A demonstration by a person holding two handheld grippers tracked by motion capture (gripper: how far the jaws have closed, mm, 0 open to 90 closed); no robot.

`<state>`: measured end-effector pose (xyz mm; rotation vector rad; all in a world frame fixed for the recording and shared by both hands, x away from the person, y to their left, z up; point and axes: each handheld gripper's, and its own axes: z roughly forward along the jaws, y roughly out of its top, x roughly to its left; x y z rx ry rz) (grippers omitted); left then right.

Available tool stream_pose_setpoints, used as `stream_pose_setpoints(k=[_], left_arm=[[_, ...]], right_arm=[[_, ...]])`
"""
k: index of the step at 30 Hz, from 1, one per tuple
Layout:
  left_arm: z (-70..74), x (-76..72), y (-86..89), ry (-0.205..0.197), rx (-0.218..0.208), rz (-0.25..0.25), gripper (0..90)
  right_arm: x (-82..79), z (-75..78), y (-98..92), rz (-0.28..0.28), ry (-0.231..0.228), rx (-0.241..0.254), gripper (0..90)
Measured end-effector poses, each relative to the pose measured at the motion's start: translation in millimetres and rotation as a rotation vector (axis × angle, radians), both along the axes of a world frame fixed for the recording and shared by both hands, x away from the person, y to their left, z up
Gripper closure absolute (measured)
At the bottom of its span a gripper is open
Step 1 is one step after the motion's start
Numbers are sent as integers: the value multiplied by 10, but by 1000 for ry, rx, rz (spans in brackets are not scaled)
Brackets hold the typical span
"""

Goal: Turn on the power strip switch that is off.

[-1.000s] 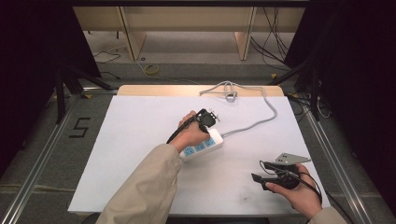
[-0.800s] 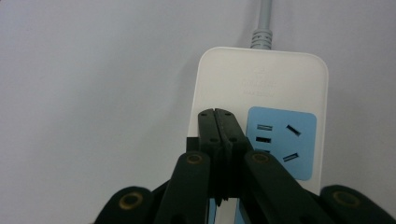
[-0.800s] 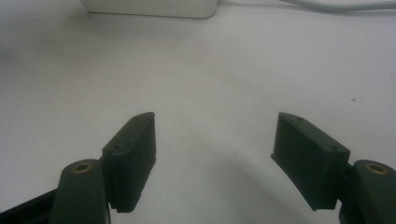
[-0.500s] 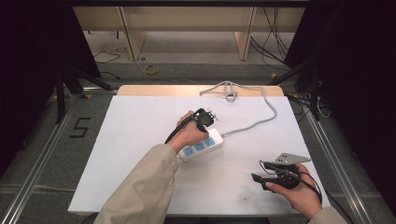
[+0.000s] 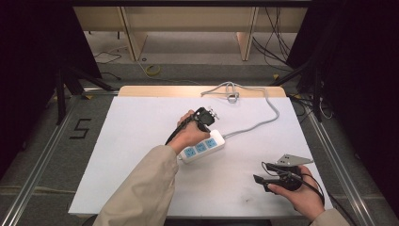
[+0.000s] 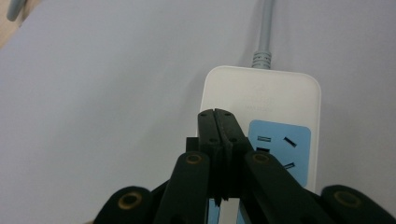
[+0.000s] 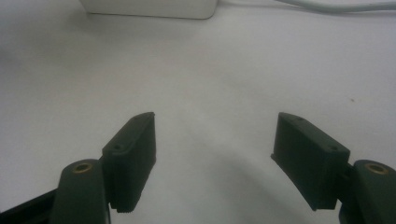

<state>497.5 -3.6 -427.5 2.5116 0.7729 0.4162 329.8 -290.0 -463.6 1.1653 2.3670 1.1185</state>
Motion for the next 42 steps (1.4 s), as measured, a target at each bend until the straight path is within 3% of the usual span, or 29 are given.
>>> stream_pose_setpoints(k=[2, 3, 8, 15, 19, 29, 33, 42], left_arm=[[27, -9, 17, -5, -19, 13, 888], [36, -12, 27, -6, -27, 19, 831], [78, -35, 107, -15, -51, 30, 811], [128, -77, 216, -41, -88, 45, 716], [162, -111, 275, -32, -119, 57, 628], [188, -157, 475, -30, -150, 100, 402], [181, -207, 556, -18, -164, 104, 335], [140, -416, 792, -51, -212, 97, 279]], right_arm=[[1, 0, 0, -1, 0, 0, 304], [1, -1, 0, 0, 0, 0, 303], [1, -1, 1, 0, 0, -1, 304], [1, -1, 2, -3, -1, 0, 304], [4, -2, 0, -4, 0, 1, 304], [4, -3, -1, -5, 0, 0, 304], [8, -5, -4, -6, -1, -2, 304], [7, 6, -17, -17, -6, 0, 304]])
